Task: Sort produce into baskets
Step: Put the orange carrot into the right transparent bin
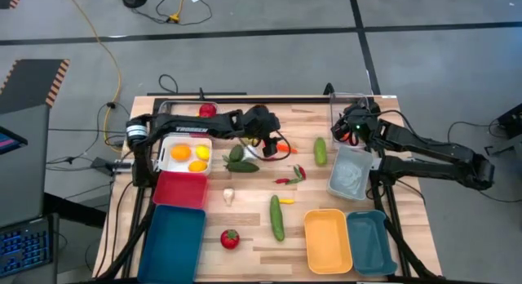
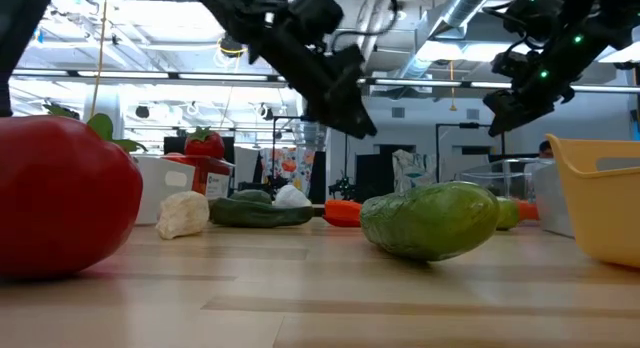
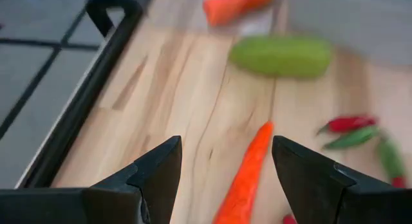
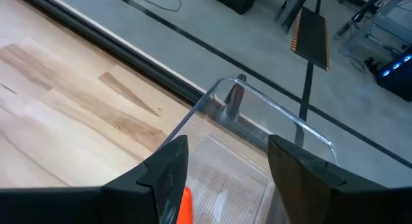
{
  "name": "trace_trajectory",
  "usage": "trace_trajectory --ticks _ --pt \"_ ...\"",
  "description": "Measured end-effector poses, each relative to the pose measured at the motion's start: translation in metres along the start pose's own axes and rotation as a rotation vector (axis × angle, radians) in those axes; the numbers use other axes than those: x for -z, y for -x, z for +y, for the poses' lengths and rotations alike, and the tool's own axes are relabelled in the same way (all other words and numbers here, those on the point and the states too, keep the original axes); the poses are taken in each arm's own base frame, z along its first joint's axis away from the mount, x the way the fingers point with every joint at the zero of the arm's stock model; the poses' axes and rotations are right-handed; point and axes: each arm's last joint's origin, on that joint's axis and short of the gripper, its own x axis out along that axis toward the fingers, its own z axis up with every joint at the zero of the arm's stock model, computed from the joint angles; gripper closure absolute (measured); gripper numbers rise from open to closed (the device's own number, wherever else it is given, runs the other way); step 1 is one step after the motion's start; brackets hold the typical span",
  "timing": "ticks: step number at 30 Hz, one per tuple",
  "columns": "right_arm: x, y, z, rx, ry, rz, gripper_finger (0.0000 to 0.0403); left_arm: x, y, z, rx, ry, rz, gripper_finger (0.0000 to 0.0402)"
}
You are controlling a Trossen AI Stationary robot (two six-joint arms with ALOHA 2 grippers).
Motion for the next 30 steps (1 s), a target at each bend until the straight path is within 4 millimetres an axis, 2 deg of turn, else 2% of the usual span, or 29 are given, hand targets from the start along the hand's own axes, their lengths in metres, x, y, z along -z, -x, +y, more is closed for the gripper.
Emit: trace_trajectory --ticks 10,17,24,30 --pt "0.000 -0.001 0.001 0.001 0.006 0.006 0.0163 0.003 -0.050 -0.002 0.063 -0.145 0.373 0.0171" --pt "0.001 -0.001 0.001 0.001 0.008 0.010 0.0163 0.016 -0.077 -0.006 0.049 -0.194 0.476 0.0171" --pt "0.001 -0.001 0.001 0.002 0.010 0.011 0.0163 0.022 -0.079 -0.007 0.057 -0.195 0.521 0.0176" --pt "0.000 -0.001 0.001 -0.002 0.005 0.004 0.0163 0.024 -0.079 -0.007 0.083 -0.188 0.531 0.0225"
